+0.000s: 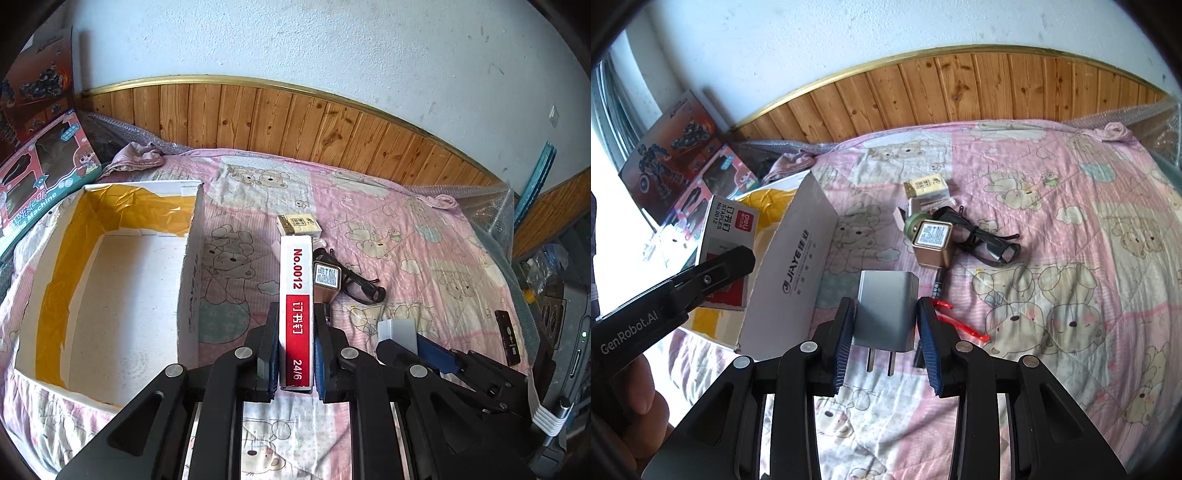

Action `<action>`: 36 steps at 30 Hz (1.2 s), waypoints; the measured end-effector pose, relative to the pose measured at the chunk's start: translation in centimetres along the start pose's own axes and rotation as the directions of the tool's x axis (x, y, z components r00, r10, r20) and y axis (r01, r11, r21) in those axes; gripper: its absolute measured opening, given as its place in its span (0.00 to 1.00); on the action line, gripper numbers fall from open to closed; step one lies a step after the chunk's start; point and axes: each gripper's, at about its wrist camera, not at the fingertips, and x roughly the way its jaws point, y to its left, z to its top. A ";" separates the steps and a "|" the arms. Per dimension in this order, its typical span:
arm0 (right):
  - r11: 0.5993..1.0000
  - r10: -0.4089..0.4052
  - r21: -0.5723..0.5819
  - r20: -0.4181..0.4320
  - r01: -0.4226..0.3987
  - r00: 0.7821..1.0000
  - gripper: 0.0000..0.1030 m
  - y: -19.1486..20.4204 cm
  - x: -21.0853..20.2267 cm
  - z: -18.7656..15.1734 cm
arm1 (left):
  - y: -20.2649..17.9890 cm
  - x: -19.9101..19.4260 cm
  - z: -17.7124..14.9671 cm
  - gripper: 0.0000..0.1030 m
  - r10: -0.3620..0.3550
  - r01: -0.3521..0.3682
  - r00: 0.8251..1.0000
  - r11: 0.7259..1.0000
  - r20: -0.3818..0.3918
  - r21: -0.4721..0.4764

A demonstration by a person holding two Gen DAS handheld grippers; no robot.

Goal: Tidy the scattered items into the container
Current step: 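Carry the stapler box in left tool while right tool carries the white charger toward the box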

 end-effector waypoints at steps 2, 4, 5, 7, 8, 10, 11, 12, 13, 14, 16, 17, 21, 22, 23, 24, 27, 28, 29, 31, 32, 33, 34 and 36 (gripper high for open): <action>1.000 0.005 -0.012 0.008 -0.005 1.000 0.35 0.7 -0.6 -0.1 | 0.4 -0.9 -0.1 0.15 -0.004 0.004 1.000 1.000 0.010 -0.009; 1.000 0.011 -0.022 0.014 -0.011 1.000 0.35 1.4 -1.1 -0.2 | 0.8 -1.9 -0.3 0.15 -0.003 0.004 1.000 1.000 0.025 -0.012; 1.000 0.014 -0.028 0.019 -0.013 1.000 0.35 1.8 -1.4 -0.2 | 1.0 -2.3 -0.4 0.15 -0.003 0.004 0.999 1.000 0.032 -0.015; 0.999 0.019 -0.041 0.025 -0.018 0.999 0.35 2.5 -1.9 -0.4 | 1.4 -3.1 -0.5 0.15 -0.001 0.002 0.999 1.000 0.044 -0.019; 0.999 0.021 -0.045 0.027 -0.020 0.999 0.35 2.8 -2.1 -0.4 | 1.6 -3.5 -0.6 0.15 0.001 0.000 0.999 1.000 0.049 -0.021; 0.998 0.025 -0.056 0.033 -0.023 0.999 0.35 3.5 -2.5 -0.6 | 2.0 -4.1 -0.8 0.15 0.002 -0.001 0.998 1.000 0.058 -0.024; 0.998 0.026 -0.061 0.035 -0.024 0.999 0.35 3.8 -2.6 -0.7 | 2.1 -4.5 -0.9 0.15 0.005 -0.004 0.998 1.000 0.063 -0.024; 0.998 0.027 -0.065 0.034 -0.025 0.999 0.35 4.0 -2.7 -0.7 | 2.3 -4.8 -1.0 0.15 0.007 -0.006 0.998 1.000 0.068 -0.024; 0.997 0.029 -0.068 0.035 -0.026 0.999 0.35 4.3 -2.9 -0.8 | 2.5 -5.1 -1.1 0.15 0.008 -0.006 0.997 1.000 0.073 -0.026; 0.997 0.032 -0.072 0.037 -0.029 0.999 0.35 4.6 -3.0 -0.9 | 2.7 -5.4 -1.1 0.15 0.009 -0.006 0.997 1.000 0.077 -0.028; 0.996 0.036 -0.087 0.042 -0.032 0.999 0.35 5.2 -3.3 -0.9 | 3.1 -6.0 -1.3 0.15 0.012 -0.010 0.996 0.999 0.087 -0.031; 0.995 0.038 -0.092 0.043 -0.034 0.998 0.35 5.5 -3.5 -0.9 | 3.3 -6.2 -1.4 0.15 0.014 -0.011 0.996 0.999 0.091 -0.034; 0.992 0.051 -0.116 0.054 -0.044 0.997 0.35 7.0 -4.1 -0.8 | 4.4 -7.3 -1.6 0.15 0.019 -0.015 0.994 0.999 0.107 -0.046; 0.991 0.054 -0.123 0.057 -0.046 0.997 0.35 7.3 -4.2 -0.8 | 4.7 -7.5 -1.6 0.15 0.021 -0.015 0.994 0.999 0.111 -0.051; 0.990 0.057 -0.130 0.058 -0.049 0.997 0.35 7.7 -4.3 -0.7 | 5.0 -7.8 -1.6 0.15 0.022 -0.015 0.993 0.998 0.114 -0.056; 0.989 0.063 -0.136 0.058 -0.054 0.996 0.35 8.1 -4.3 -0.7 | 5.3 -8.1 -1.6 0.15 0.025 -0.018 0.993 0.998 0.119 -0.061; 0.985 0.074 -0.158 0.060 -0.064 0.995 0.35 9.3 -4.5 -0.6 | 6.3 -8.8 -1.6 0.15 0.033 -0.023 0.991 0.997 0.130 -0.075; 0.984 0.081 -0.162 0.058 -0.071 0.995 0.35 9.7 -4.5 -0.6 | 6.7 -9.0 -1.6 0.15 0.037 -0.026 0.990 0.996 0.134 -0.080; 0.983 0.087 -0.166 0.056 -0.077 0.995 0.35 10.1 -4.5 -0.5 | 7.1 -9.3 -1.6 0.15 0.038 -0.027 0.990 0.996 0.137 -0.084; 0.980 0.094 -0.180 0.055 -0.083 0.994 0.35 10.9 -4.4 -0.4 | 7.9 -9.7 -1.5 0.15 0.044 -0.030 0.989 0.995 0.143 -0.096; 0.979 0.100 -0.185 0.054 -0.088 0.994 0.35 11.3 -4.4 -0.4 | 8.3 -9.9 -1.5 0.15 0.046 -0.031 0.988 0.995 0.146 -0.099; 0.977 0.105 -0.190 0.052 -0.093 0.993 0.35 11.7 -4.3 -0.3 | 8.7 -10.1 -1.5 0.15 0.049 -0.034 0.988 0.994 0.149 -0.105; 0.976 0.109 -0.196 0.051 -0.097 0.993 0.35 12.1 -4.3 -0.4 | 9.1 -10.3 -1.5 0.15 0.052 -0.035 0.987 0.993 0.152 -0.112; 0.973 0.116 -0.208 0.048 -0.104 0.992 0.35 12.9 -4.2 -0.3 | 9.9 -10.8 -1.6 0.15 0.059 -0.040 0.986 0.992 0.158 -0.122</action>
